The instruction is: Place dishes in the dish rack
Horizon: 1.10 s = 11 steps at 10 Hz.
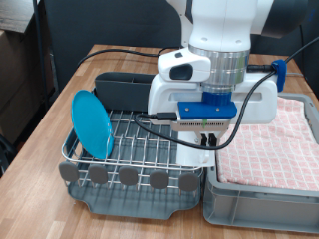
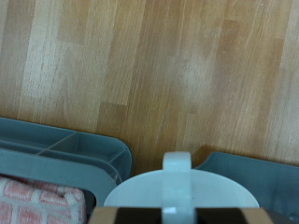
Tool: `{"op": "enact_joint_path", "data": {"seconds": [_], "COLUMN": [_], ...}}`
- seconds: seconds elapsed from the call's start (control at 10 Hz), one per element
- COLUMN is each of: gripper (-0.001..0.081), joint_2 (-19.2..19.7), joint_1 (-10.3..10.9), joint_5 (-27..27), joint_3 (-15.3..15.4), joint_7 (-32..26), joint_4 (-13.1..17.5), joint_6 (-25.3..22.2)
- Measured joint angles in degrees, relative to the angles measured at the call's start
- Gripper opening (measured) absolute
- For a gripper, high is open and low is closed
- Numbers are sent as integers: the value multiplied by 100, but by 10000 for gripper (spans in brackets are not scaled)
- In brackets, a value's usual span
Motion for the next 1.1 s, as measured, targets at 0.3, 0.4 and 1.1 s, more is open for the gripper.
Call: {"op": "enact_joint_path", "data": {"seconds": [0.3,0.4,1.1], "gripper": [67,67,66], "joint_2": [328,422,865], "joint_1": [-37,-37,-28], "joint_5": [90,90,68], "joint_3": [50,50,14], "joint_7": [-11,-9,108], "joint_4": [241,297,597], "joint_6": [4,1,-155]}}
